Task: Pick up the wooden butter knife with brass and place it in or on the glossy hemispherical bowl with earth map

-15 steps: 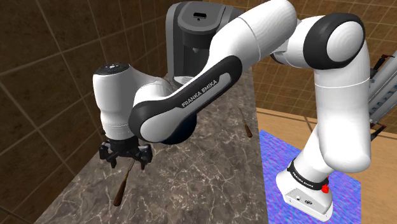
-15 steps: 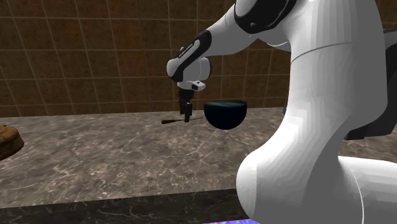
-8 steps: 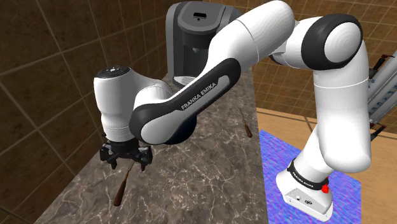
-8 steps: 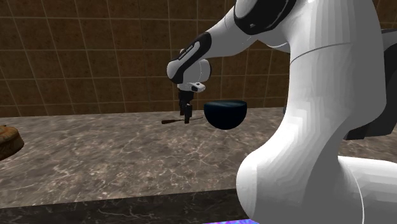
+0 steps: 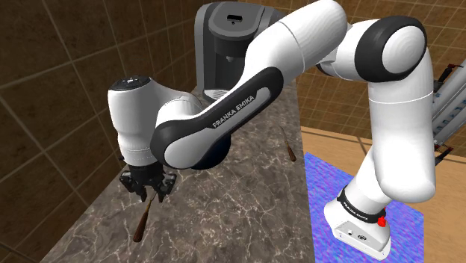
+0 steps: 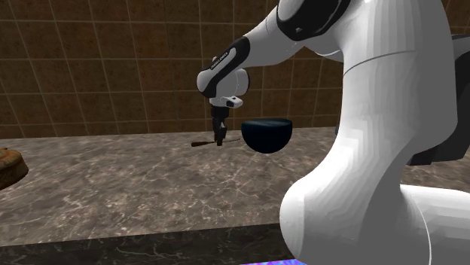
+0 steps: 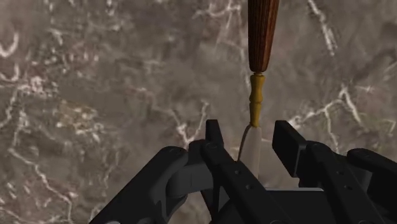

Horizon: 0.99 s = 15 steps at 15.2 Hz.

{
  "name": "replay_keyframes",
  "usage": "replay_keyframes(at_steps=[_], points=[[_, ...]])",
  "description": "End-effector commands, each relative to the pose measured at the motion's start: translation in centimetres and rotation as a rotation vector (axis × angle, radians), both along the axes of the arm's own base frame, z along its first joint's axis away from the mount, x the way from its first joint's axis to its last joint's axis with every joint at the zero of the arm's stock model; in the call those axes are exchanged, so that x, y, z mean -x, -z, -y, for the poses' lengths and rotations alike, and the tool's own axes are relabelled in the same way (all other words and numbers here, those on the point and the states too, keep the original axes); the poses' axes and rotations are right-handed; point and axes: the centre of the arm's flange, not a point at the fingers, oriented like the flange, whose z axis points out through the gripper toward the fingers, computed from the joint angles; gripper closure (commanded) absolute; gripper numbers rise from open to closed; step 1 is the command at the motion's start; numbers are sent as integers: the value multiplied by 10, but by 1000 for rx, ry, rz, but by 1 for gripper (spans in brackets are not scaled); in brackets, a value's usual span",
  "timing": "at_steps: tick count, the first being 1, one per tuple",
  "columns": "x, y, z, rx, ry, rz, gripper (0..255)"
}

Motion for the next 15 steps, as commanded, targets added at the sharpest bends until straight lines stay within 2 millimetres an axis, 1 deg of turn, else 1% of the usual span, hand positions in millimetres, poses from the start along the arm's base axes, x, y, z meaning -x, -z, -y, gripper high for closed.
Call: replay_keyframes(at_steps=[1, 3, 15], points=[[-3, 4, 0, -15, 3, 7, 255], [-1, 3, 1, -15, 3, 7, 255], [-1, -60, 1, -15, 3, 7, 255]])
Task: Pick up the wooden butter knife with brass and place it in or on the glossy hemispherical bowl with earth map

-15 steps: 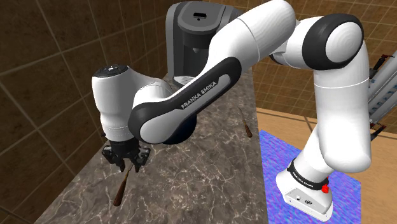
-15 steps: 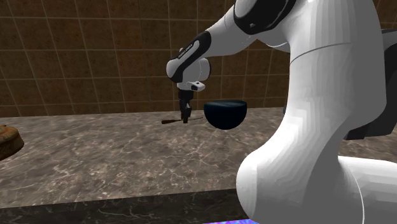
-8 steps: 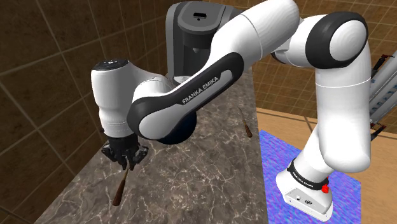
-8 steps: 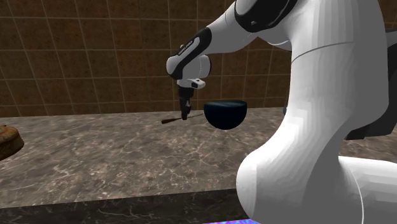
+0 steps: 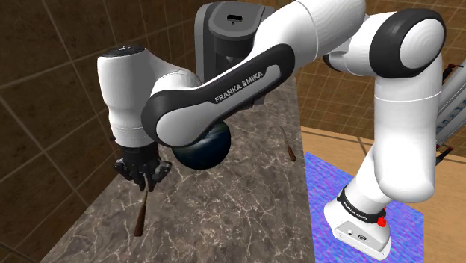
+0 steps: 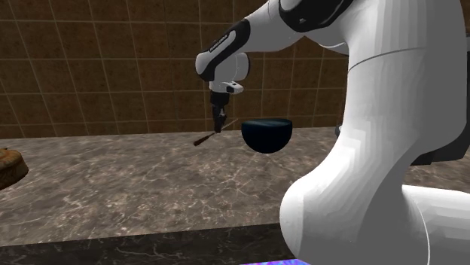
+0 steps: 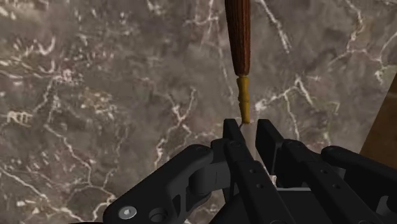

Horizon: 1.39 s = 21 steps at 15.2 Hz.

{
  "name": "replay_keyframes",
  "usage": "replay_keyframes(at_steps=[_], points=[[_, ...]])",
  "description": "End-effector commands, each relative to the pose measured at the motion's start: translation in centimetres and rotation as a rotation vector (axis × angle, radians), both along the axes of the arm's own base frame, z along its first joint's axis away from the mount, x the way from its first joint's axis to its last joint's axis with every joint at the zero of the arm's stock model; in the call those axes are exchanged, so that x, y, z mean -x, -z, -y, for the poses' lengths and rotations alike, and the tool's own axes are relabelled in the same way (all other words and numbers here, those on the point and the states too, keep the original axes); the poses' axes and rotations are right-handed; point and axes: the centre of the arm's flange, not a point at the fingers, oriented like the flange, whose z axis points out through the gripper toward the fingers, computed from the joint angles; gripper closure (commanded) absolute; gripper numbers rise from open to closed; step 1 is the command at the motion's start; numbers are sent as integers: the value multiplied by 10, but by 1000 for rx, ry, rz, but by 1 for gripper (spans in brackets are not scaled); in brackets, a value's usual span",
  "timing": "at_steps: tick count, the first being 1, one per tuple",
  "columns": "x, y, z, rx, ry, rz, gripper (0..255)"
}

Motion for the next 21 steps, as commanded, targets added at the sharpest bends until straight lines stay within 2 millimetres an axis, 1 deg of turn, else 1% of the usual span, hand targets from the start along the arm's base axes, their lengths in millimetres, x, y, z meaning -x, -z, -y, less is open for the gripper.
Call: replay_keyframes(at_steps=[1, 21], points=[[1, -11, 0, 0, 0, 0, 255], [1, -116, 0, 0, 0, 0, 255]])
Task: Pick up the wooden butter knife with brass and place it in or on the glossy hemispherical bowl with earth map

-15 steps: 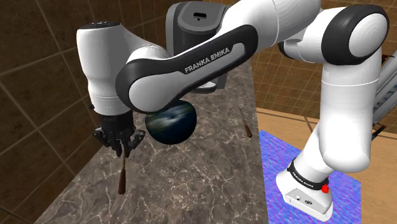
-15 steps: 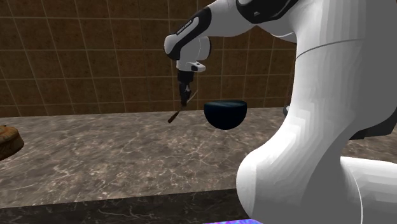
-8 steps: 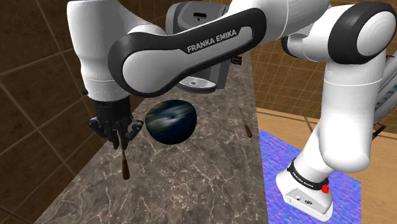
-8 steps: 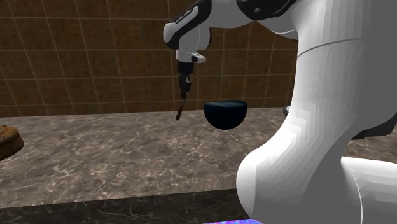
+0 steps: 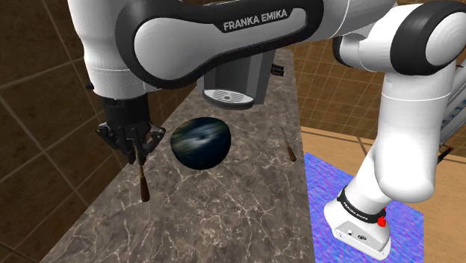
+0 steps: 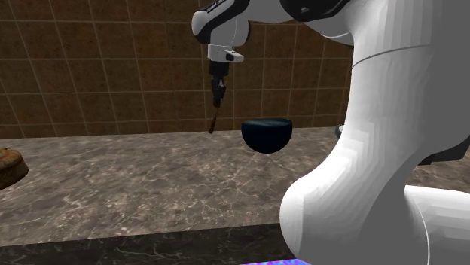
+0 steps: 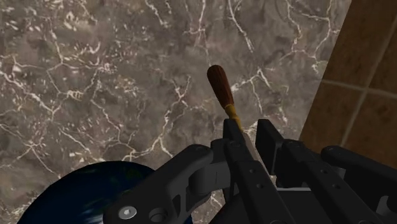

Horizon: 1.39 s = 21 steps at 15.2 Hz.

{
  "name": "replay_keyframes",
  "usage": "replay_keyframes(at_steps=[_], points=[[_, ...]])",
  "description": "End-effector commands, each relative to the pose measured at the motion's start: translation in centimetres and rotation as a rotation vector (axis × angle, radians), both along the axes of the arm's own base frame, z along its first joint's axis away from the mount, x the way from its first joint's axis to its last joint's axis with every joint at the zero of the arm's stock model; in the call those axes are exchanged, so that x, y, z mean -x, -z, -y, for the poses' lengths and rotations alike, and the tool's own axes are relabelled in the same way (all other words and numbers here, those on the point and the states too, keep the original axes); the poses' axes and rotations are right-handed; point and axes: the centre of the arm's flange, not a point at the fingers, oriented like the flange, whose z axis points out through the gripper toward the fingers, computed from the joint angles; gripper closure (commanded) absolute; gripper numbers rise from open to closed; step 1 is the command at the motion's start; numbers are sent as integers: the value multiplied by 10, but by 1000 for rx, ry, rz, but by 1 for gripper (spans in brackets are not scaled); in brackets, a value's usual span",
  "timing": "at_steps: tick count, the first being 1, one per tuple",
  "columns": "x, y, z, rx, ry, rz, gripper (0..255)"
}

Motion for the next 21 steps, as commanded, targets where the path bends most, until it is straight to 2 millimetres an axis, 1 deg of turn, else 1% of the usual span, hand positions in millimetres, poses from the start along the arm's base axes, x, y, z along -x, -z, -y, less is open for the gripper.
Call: replay_keyframes(at_steps=[1, 9, 10, 19, 20, 21], points=[[0, -11, 0, 0, 0, 0, 255], [0, -54, 0, 0, 0, 0, 255], [0, -54, 0, 0, 0, 0, 255], [6, -56, 119, 0, 0, 0, 255], [7, -55, 103, 2, 1, 0, 255], [7, -55, 103, 2, 1, 0, 0]])
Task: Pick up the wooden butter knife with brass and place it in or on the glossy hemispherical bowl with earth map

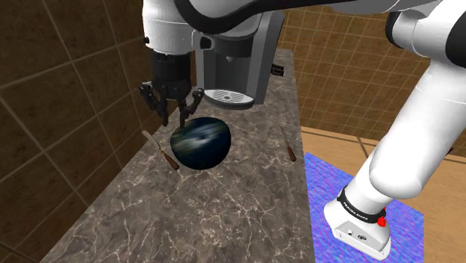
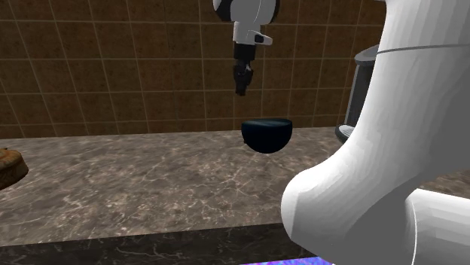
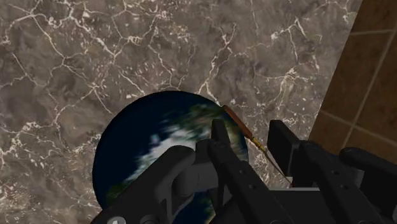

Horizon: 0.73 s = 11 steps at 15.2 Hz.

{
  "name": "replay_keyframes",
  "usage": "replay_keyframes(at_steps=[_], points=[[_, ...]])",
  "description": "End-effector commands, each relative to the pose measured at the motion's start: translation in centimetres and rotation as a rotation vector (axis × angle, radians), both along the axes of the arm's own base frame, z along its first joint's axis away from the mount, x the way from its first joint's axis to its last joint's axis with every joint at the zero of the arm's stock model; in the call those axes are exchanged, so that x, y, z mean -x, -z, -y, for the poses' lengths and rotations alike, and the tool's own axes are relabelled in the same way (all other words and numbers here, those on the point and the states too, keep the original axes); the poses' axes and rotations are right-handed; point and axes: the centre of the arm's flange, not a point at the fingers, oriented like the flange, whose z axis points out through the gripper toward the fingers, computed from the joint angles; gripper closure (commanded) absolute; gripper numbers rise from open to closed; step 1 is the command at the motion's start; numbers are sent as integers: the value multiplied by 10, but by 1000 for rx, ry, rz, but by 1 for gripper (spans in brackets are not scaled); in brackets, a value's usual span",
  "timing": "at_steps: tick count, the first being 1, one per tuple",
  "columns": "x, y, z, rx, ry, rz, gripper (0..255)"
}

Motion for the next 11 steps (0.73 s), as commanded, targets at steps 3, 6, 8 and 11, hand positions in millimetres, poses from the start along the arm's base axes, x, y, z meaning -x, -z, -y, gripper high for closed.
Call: replay_keyframes(at_steps=[3, 6, 8, 11], points=[[8, 36, -10, 110, -206, 183, 0], [10, 74, -14, 220, -412, 365, 0], [9, 99, -14, 294, -550, 487, 0], [1, 133, -13, 393, -737, 653, 0]])
